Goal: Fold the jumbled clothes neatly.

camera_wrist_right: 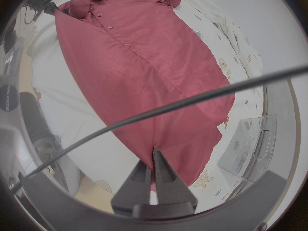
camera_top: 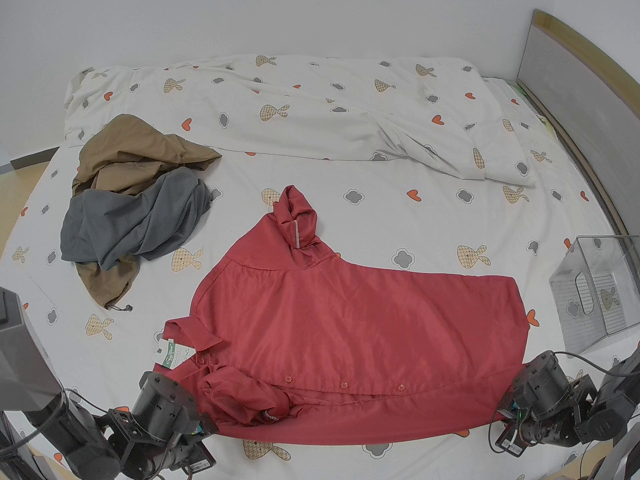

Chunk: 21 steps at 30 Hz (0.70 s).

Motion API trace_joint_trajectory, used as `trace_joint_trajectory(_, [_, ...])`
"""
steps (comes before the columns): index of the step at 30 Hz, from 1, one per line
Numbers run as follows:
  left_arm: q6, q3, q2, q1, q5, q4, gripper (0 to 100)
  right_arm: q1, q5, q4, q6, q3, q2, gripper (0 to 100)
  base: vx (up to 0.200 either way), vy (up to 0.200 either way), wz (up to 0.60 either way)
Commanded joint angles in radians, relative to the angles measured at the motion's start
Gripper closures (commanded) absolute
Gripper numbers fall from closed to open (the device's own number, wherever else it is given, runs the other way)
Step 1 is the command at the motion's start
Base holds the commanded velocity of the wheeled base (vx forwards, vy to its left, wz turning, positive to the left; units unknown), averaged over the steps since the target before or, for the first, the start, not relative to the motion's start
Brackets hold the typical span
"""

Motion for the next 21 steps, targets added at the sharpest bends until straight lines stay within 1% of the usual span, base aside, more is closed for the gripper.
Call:
trace_joint_trajectory(1, [-0.003, 0.047, -0.041, -0.025, 0.001, 0.000, 100, 0.026, 0.000, 0.000, 0.001, 0.042, -0.043, 100, 0.000, 0.000, 0.00])
trace_joint_trajectory(11, [-0.006, 0.043, -0.020, -0.029, 0.000, 0.000, 100, 0.042, -0.003, -0.001, -0.016, 0.048, -0.029, 100, 0.000, 0.000, 0.00])
trace_joint_trajectory(12, [-0.006, 0.041, -0.017, -0.029, 0.000, 0.000, 0, 0.043, -0.003, -0.003, -0.012, 0.047, -0.027, 0, 0.000, 0.000, 0.00])
trace_joint_trajectory(16, [-0.013, 0.035, -0.015, -0.032, 0.000, 0.000, 0, 0.042, 0.000, -0.003, -0.009, 0.047, -0.032, 0, 0.000, 0.000, 0.00])
trace_joint_trajectory(18, [-0.015, 0.037, -0.023, -0.032, 0.000, 0.000, 0, 0.043, 0.012, 0.000, -0.009, 0.051, -0.043, 0, 0.000, 0.000, 0.00])
trace_joint_trajectory(20, [-0.018, 0.037, -0.029, -0.032, 0.000, 0.000, 0, 0.043, 0.043, 0.000, -0.005, 0.058, -0.050, 0, 0.000, 0.000, 0.00])
trace_joint_trajectory(21, [-0.024, 0.037, -0.037, -0.032, 0.000, 0.000, 0, 0.043, 0.086, -0.001, -0.001, 0.082, -0.070, 0, 0.000, 0.000, 0.00])
